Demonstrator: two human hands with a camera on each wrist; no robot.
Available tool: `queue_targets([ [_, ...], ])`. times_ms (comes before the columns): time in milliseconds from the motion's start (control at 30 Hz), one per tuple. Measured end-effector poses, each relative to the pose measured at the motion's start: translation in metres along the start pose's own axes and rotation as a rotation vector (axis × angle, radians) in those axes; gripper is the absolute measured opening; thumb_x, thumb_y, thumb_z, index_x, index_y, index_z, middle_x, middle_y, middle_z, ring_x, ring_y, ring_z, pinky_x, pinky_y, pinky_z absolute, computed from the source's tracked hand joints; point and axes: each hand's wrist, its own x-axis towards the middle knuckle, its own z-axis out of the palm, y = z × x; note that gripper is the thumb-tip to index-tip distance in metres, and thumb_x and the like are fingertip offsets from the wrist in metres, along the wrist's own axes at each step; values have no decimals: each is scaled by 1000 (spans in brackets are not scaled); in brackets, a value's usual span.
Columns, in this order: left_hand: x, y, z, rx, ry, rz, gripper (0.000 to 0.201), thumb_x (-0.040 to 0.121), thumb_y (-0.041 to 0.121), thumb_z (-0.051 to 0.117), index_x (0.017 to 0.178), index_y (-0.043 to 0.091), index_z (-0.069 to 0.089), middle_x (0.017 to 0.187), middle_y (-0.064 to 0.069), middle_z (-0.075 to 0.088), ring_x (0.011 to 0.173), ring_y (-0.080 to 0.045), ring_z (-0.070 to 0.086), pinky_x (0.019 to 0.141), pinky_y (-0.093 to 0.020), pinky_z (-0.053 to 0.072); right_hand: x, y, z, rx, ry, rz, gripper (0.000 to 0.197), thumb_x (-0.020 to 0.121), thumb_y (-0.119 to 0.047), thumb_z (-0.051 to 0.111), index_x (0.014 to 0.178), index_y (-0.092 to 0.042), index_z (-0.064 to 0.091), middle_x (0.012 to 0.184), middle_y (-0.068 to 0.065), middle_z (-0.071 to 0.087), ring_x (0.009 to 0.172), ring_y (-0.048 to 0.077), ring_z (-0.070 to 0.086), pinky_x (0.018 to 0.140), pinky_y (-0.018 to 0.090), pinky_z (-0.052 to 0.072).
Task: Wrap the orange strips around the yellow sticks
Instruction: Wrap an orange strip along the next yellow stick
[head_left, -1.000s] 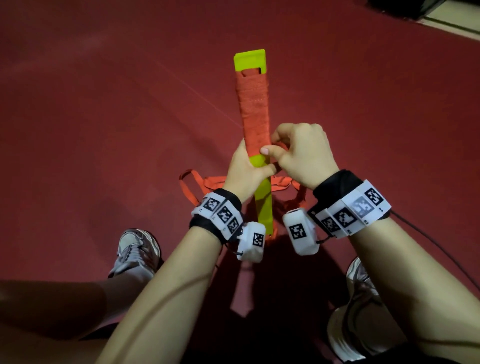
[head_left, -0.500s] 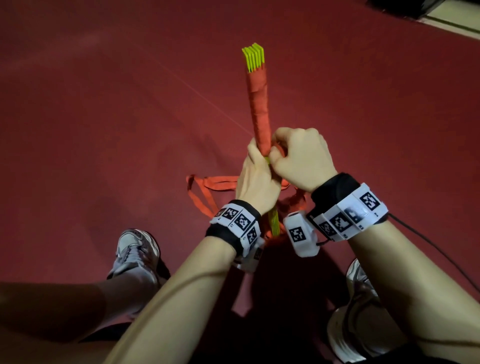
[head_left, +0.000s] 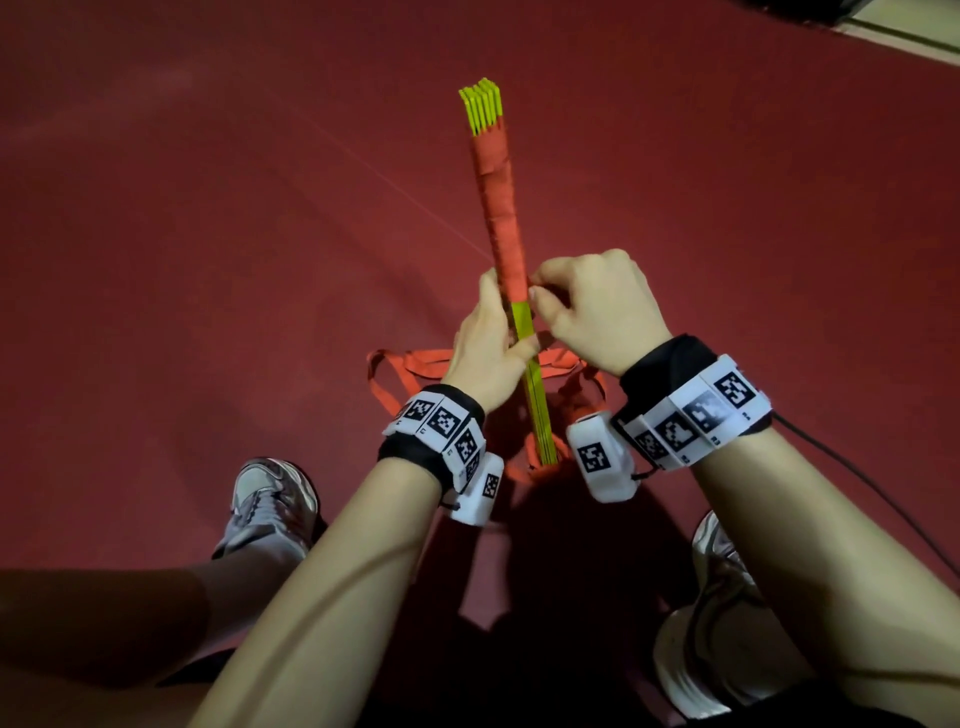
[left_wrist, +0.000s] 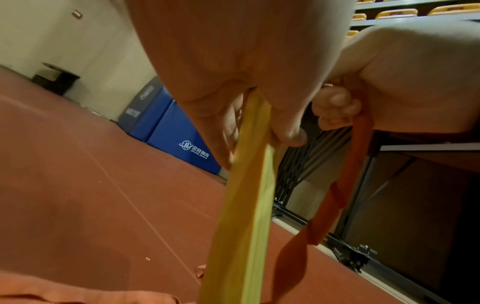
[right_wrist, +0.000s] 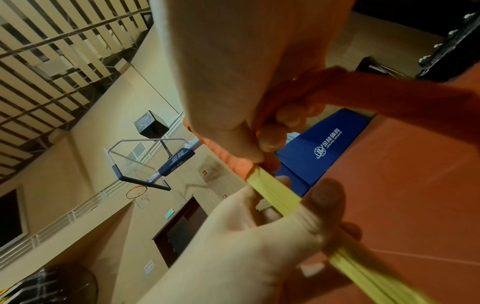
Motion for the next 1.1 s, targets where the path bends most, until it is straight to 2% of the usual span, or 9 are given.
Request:
queue_targets([
  [100,1,-4,-1,26,37,-24,49,77,28,62,112,34,29,87,1,65,78,-28,66,73,-43,53,-3,-3,-3,-3,-7,-8,29,88,-49,55,83,-22,65,64,8,62,72,40,61,70,43,53],
  [200,2,-14,-4,61,141,-67,42,83,13,57,116,16,32,86,-6,63,79,-39,62,66,-39,43,-10,-17,6,-40,-16,-41,40,87,-63,57,75,-25,56,63,7,60,69,38,61,66,40,52],
  [433,-2,-11,4,176,184,-117,75,96,17,56,153,2,9,116,-15,62,102,-37,61,82,-37,44,-15,-26,20,1,27,-118,23,88,-34,59,77,-15,66,77,3,58,74,33,60,59,34,41],
  [633,5,2,1,76,-22,13,69,89,18,59,144,8,18,113,-7,64,99,-31,66,73,-32,43,-8,-8,13,125,11,-88,23,79,-32,59,68,-11,63,84,5,39,71,25,46,63,41,45],
  [733,13,2,-8,-99,-159,68,74,88,4,55,155,17,27,115,-1,69,104,-19,67,91,-36,52,-3,8,10,118,61,-58,29,78,-34,53,66,-9,62,82,5,40,71,27,49,63,42,45],
  [800,18,1,-11,-264,-166,80,57,92,5,53,148,16,48,120,0,72,117,-14,66,108,-43,49,2,26,7,116,89,-33,29,77,-34,52,63,-10,61,82,5,45,72,28,52,66,41,47],
  [900,18,9,-13,-449,-72,28,24,97,6,62,113,20,74,102,1,77,91,-19,75,92,-40,59,5,46,-1,164,108,-11,17,75,-30,57,62,-21,54,83,5,58,72,25,57,70,42,51],
  [1000,15,9,-12,-511,30,-14,21,85,2,77,82,21,69,74,12,72,62,-9,67,68,-24,54,2,45,-5,189,70,-82,15,77,-24,61,63,-24,55,78,1,61,68,19,57,69,36,49],
  [1100,12,5,-12,-567,28,-34,27,79,2,82,95,13,63,82,13,72,75,1,64,75,-17,51,-2,38,-3,194,48,-123,19,81,-22,65,65,-12,65,70,0,61,62,18,57,65,28,41],
])
